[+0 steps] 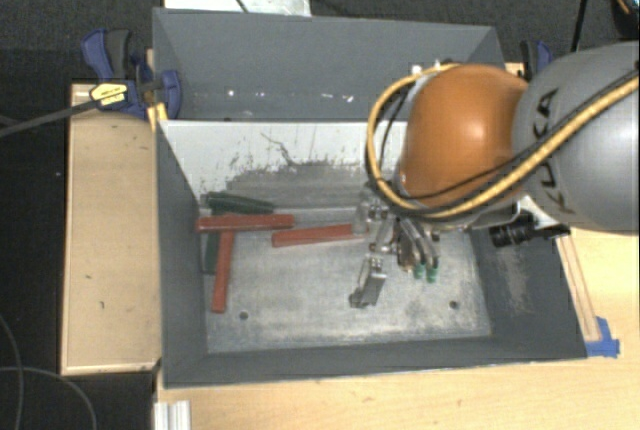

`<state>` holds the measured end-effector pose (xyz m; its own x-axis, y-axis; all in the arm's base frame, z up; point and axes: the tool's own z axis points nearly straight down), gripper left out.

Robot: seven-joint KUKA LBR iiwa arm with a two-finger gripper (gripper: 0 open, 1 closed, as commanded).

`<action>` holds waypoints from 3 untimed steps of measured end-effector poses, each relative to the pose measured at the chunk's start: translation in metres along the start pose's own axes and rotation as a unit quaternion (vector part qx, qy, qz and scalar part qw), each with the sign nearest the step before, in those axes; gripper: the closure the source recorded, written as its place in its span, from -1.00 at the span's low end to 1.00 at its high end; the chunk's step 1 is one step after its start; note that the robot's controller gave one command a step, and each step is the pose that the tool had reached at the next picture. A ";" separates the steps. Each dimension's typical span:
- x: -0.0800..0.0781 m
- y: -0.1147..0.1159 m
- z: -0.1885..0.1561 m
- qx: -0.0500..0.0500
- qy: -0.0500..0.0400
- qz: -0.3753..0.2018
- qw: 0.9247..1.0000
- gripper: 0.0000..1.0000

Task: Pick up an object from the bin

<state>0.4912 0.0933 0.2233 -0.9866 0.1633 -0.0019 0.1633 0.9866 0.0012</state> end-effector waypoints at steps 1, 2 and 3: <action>-0.052 0.004 0.130 0.001 0.002 -0.021 1.000 -1.00; -0.092 0.027 0.154 -0.001 -0.001 -0.018 1.000 -1.00; -0.091 0.026 0.152 0.000 -0.001 -0.017 1.000 1.00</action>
Offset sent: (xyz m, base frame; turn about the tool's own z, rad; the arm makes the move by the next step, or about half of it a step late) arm 0.0521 -0.0034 -0.1254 -0.0431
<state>0.5855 0.1046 0.0713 -0.9915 0.1302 -0.0030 0.1302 0.9915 0.0021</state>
